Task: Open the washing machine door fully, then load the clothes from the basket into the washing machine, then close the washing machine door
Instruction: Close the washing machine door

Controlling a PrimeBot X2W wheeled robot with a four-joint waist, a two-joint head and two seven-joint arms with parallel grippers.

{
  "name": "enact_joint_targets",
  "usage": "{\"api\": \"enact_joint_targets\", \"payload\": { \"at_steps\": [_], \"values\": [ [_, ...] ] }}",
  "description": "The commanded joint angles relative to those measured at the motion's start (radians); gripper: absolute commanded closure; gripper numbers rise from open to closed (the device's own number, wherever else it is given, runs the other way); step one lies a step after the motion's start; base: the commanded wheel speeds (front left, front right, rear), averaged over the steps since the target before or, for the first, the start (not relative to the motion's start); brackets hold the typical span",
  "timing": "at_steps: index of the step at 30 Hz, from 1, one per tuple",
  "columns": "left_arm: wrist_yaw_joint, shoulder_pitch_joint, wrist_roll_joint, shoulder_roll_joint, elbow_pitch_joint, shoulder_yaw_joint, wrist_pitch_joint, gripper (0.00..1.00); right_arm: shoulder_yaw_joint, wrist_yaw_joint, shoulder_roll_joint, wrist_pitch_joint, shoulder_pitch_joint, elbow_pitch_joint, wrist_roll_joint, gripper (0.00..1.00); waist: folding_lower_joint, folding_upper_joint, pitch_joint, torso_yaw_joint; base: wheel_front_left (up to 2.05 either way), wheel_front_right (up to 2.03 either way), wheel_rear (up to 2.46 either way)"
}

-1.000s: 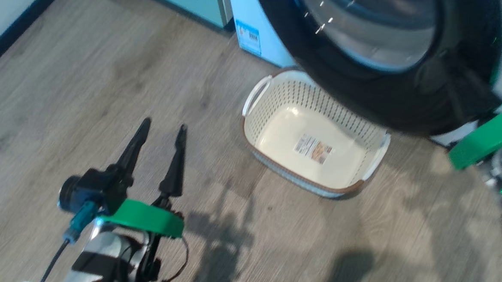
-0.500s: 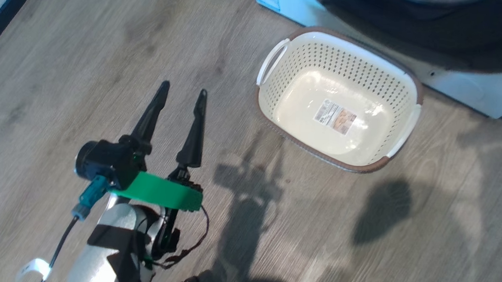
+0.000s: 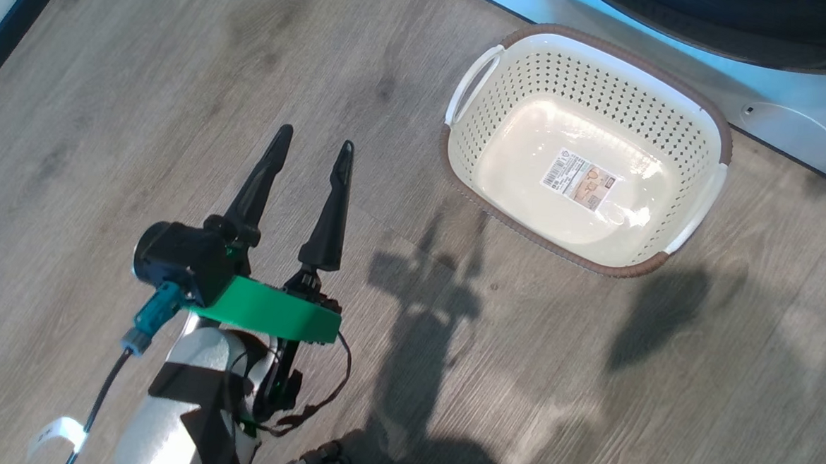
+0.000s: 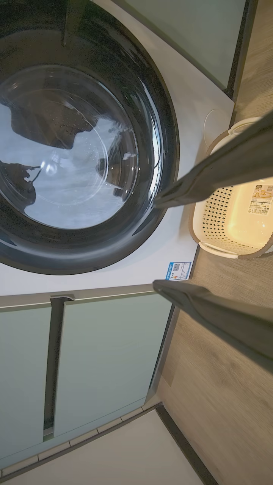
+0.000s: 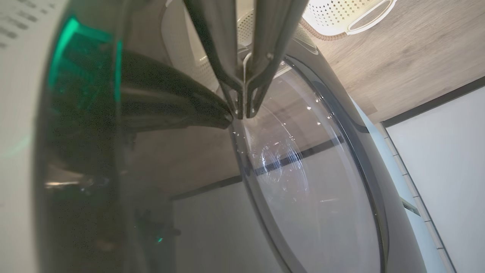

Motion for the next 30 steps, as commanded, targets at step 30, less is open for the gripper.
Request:
{"api": "enact_joint_targets", "payload": {
  "at_steps": [30],
  "values": [
    [-0.020,0.040,0.075,0.021,0.007,0.090,-0.006,0.00,0.111,-0.004,0.113,-0.171,0.390,-0.186,0.073,1.00,-0.0001,0.0000,-0.160,-0.167,0.00,0.00,0.00]
  ]
}}
